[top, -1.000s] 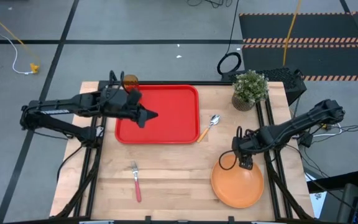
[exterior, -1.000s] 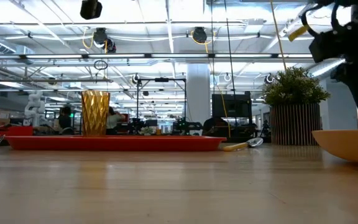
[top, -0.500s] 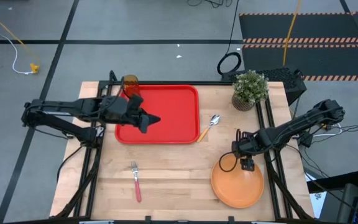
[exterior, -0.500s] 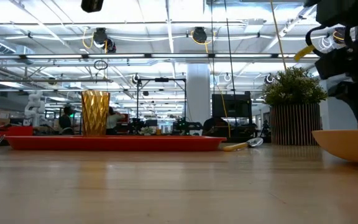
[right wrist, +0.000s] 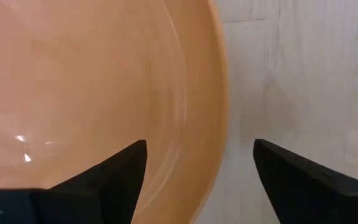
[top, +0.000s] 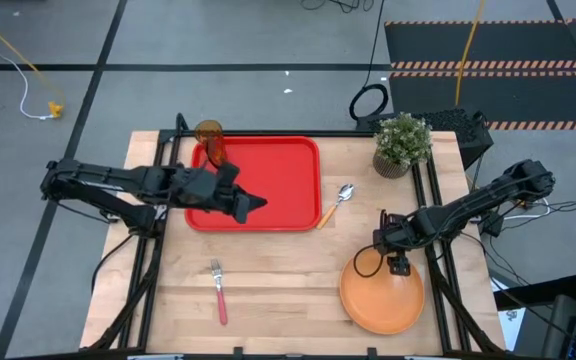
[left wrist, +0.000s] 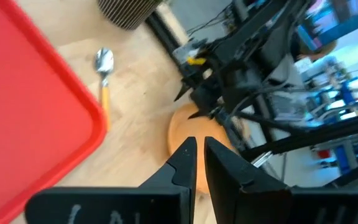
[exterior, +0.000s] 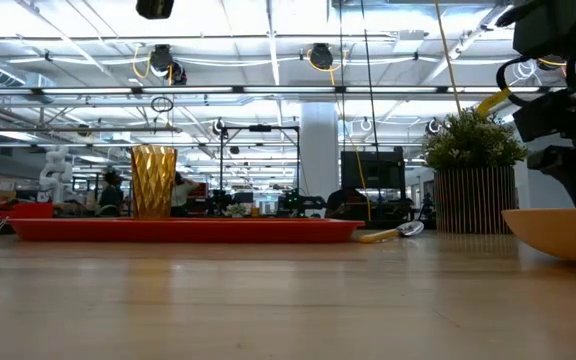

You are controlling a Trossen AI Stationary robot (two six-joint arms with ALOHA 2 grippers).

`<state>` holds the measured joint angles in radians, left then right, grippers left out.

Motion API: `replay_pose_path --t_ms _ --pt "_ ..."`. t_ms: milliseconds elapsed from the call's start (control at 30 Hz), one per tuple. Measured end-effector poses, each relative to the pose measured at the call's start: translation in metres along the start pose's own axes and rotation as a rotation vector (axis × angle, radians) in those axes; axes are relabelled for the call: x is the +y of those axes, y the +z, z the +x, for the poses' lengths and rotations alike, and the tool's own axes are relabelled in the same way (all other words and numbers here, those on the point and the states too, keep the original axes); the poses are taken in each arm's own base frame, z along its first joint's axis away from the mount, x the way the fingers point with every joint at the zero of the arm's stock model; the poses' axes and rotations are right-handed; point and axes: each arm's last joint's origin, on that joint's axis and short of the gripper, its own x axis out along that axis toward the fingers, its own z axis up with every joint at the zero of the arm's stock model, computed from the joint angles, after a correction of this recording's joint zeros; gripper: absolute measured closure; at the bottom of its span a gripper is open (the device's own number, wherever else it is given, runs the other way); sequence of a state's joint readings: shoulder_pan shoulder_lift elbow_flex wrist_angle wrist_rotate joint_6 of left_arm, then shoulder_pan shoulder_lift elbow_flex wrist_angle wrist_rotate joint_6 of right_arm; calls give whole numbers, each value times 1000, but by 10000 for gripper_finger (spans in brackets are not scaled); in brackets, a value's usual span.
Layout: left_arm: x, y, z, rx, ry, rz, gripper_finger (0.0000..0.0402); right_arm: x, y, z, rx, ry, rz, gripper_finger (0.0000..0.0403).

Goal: Pick and place plate/cup/fork/spoon on tray
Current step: Put the orange plate on the red tray to the bottom right of the orange cup

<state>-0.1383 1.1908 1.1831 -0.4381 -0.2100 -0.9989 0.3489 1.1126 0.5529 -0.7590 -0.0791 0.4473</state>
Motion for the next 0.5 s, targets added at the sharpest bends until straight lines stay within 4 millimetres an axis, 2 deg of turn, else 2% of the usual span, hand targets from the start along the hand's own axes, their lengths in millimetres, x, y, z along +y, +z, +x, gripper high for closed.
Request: replay_pose_path --t_ms 133,233,500 --pt "-3 -6 5 -6 13 4 371 -2 -4 5 11 -3 10 132" --pt "-4 -11 8 -4 26 14 371 -4 -8 11 26 17 31 160" --pt "-9 -8 10 -63 -9 0 371 -5 -9 13 24 9 111 284"
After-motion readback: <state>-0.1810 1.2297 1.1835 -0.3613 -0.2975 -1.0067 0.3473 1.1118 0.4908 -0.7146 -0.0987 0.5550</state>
